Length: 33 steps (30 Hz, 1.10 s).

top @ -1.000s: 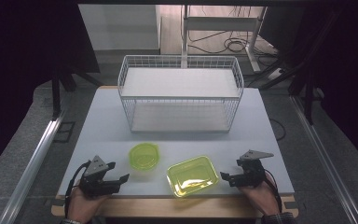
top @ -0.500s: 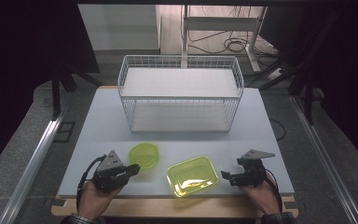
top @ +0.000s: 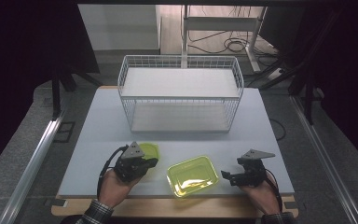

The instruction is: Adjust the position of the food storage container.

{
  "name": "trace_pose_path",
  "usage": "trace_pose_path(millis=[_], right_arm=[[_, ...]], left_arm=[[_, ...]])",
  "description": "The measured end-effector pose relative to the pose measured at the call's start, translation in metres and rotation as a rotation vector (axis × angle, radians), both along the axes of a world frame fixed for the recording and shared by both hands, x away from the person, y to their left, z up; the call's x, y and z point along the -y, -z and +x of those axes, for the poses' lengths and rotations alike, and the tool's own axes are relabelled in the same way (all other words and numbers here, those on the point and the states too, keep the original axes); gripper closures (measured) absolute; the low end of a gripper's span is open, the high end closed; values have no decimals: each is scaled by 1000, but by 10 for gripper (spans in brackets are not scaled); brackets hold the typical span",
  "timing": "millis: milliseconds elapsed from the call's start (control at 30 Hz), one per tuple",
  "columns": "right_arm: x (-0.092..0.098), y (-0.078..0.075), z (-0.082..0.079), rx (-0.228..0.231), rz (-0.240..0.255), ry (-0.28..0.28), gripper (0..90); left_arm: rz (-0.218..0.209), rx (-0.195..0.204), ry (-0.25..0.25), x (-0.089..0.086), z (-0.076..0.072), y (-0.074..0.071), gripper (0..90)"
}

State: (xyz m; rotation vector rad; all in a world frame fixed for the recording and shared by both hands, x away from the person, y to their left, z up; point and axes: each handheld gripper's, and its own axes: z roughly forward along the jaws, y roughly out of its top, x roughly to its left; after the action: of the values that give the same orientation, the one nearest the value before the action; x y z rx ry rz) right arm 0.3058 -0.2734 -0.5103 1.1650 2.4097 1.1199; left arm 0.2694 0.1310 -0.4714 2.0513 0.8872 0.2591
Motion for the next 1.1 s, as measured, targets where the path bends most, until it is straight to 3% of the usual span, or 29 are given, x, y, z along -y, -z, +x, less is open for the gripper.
trace_pose_path(millis=[333,500,667,733,800,900,1100], right_arm=[[-2,1,0,-3,-14,-6,108],[-3,2,0,-9,-21,-8,108],[-3,3,0,-12,-31,-10,108],[-3,3,0,-12,-31,-10,108],[-3,3,0,-12,-32,-12,109],[-3,3,0,-12,-35,-14,110],[-3,3,0,-9,-42,-19,112]], left_arm=[[6,-17,-36,14,24,5,900],[33,-12,-51,22,30,8,900],[101,-19,-64,33,37,11,900],[111,-33,-70,33,38,13,900],[94,-39,-73,30,37,14,900],[115,-35,-78,29,36,13,900],[88,-50,-101,13,30,15,900]])
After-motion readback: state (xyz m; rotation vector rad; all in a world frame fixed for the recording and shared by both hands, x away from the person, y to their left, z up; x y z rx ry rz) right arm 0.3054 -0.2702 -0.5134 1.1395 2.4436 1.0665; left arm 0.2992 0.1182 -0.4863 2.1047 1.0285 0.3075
